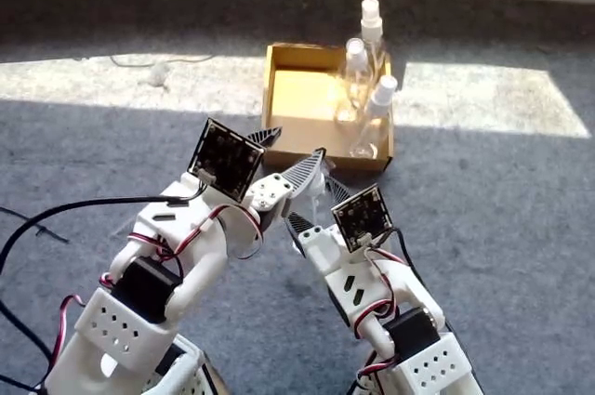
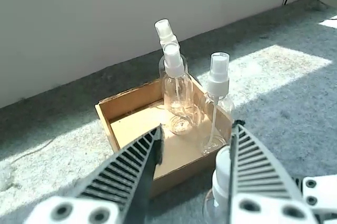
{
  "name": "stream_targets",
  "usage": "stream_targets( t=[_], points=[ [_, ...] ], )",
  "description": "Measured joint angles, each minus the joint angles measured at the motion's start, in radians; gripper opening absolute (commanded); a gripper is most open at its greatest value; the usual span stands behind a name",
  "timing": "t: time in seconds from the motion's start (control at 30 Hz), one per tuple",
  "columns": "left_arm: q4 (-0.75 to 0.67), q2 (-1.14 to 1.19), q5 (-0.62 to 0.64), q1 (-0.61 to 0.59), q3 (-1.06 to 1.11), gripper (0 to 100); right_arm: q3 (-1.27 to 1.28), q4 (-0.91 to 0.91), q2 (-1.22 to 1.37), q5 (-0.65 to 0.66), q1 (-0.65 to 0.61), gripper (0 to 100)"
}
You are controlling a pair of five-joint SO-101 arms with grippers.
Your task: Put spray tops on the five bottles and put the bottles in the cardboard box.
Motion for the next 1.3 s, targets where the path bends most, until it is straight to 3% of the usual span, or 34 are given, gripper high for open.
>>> stream_targets(
  t=[0.23,0.5,0.7,0.8,0.93,1.07,1.3],
  points=[
    [-0.061,-0.005,-0.052,0.002,0.051,20,0.0,0.002,0.0,0.0,-0.008,0.5],
    [-0.057,0.048,-0.058,-0.009,0.021,20,0.0,0.002,0.0,0.032,-0.109,0.5],
    [-0.052,0.126,-0.061,-0.008,-0.066,20,0.0,-0.008,-0.002,0.075,-0.058,0.5],
    [0.032,0.072,-0.063,-0.005,-0.143,21,-0.029,-0.032,0.005,0.075,0.028,0.5],
    [0.264,-0.114,-0.063,-0.031,-0.212,21,-0.143,-0.041,0.032,0.075,0.1,0.5],
    [0.381,-0.304,-0.063,-0.17,-0.163,23,-0.285,-0.048,0.195,0.075,0.109,0.5],
    [0.27,-0.273,-0.146,-0.232,0.17,30,-0.652,-0.048,0.671,-0.112,0.114,0.5]
  ],
)
